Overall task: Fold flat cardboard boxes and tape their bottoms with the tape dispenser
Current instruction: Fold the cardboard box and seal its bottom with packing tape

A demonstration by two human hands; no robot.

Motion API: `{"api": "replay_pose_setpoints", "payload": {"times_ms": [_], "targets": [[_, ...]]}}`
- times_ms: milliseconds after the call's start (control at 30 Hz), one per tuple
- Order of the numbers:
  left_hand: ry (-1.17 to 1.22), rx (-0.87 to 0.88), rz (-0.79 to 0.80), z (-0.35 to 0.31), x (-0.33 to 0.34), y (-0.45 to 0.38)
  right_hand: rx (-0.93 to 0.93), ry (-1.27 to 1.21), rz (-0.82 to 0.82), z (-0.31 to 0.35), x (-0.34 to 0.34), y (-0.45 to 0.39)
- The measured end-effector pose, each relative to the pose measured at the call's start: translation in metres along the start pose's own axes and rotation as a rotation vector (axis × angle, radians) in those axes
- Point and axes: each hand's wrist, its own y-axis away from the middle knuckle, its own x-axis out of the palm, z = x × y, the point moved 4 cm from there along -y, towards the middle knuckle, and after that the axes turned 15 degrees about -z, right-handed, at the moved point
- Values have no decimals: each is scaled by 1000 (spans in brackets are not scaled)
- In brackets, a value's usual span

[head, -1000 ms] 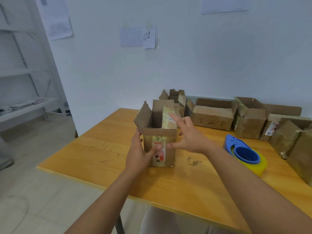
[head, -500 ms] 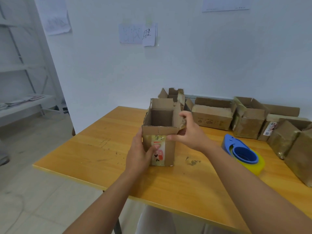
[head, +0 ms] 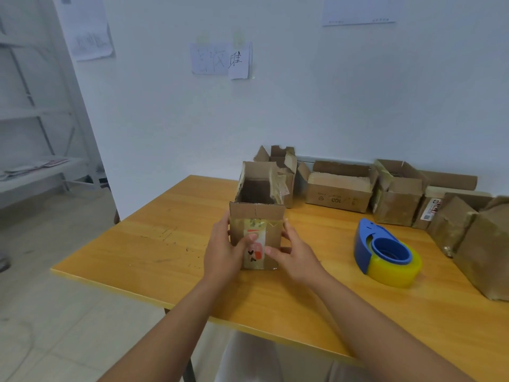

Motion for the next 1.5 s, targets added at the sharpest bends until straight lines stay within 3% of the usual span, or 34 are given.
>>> {"api": "replay_pose_setpoints", "payload": {"times_ms": [233, 567, 800, 967, 1100, 1233, 1367, 1500], "targets": [[33, 50, -128, 1, -31, -22, -168, 125, 41, 40, 32, -17], [-21, -57, -140, 53, -41, -77, -141, 198, 135, 51, 95, -61], [-151, -33, -19, 77, -12, -116, -258, 453, -63, 31, 109, -102], [-249, -41, -70, 90, -6, -122, -408, 589, -204, 15, 113, -104], [-300, -44, -82, 90, -2, -124, -337, 590, -177, 9, 117, -121], [-298, 64, -33, 84, 10, -118, -167, 541, -230, 10, 113, -145], [-370, 211, 166, 88, 32, -104, -281, 456, -11, 6, 124, -137], [-531, 268, 378, 107, 41, -107, -227, 693, 209, -19, 116, -141]]}}
